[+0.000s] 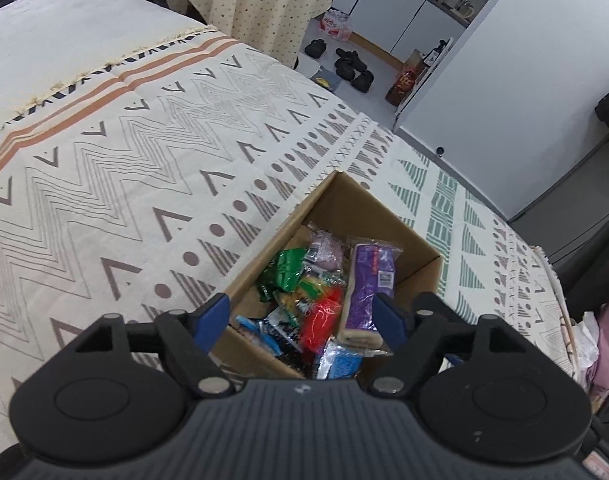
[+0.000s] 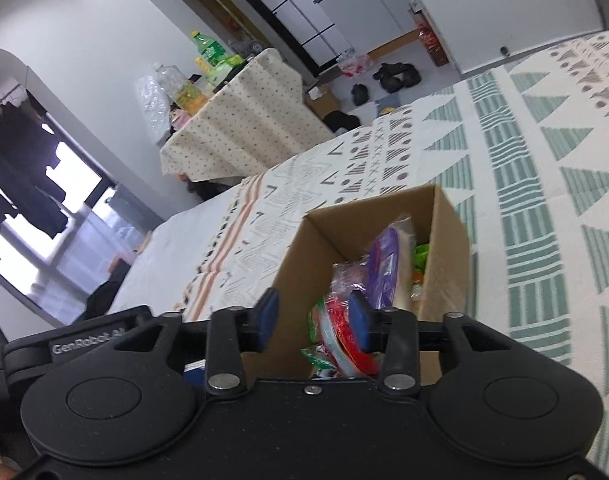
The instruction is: Organize snacks
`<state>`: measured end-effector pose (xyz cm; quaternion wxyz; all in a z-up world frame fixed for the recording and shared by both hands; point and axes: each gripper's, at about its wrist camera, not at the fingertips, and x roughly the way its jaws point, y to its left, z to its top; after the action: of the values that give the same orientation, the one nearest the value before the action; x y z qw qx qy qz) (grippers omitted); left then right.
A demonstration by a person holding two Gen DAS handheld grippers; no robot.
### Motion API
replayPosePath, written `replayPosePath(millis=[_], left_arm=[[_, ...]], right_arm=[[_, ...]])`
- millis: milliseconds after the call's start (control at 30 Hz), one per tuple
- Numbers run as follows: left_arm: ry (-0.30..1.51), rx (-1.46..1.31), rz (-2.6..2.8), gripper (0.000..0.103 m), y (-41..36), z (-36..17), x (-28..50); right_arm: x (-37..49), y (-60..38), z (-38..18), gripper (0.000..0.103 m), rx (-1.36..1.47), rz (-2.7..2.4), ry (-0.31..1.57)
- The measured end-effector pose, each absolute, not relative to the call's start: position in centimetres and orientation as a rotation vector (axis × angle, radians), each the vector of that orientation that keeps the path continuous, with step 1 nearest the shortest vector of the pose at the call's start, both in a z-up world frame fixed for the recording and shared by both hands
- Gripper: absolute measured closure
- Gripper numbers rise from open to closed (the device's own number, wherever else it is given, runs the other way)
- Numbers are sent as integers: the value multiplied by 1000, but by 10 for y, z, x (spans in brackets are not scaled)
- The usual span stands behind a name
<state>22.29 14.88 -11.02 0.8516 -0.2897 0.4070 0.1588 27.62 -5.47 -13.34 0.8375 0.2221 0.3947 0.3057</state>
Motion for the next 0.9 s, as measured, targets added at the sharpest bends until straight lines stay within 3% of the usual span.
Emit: replayPosePath(millis=[267,533,767,900], left_arm=[[885,-566,314,20,137,-94,218],[896,-496,287,14,123,-72,207],[900,-439,266,9,110,-56,190],[888,-403,245,0,102,-41,179]], right_arm=[[268,-84,-118,53,460,575,849],[250,-110,-97,44,458,533,848],[227,-135,-78,27,453,485,825],[213,-149,-66,20,464,483,812]])
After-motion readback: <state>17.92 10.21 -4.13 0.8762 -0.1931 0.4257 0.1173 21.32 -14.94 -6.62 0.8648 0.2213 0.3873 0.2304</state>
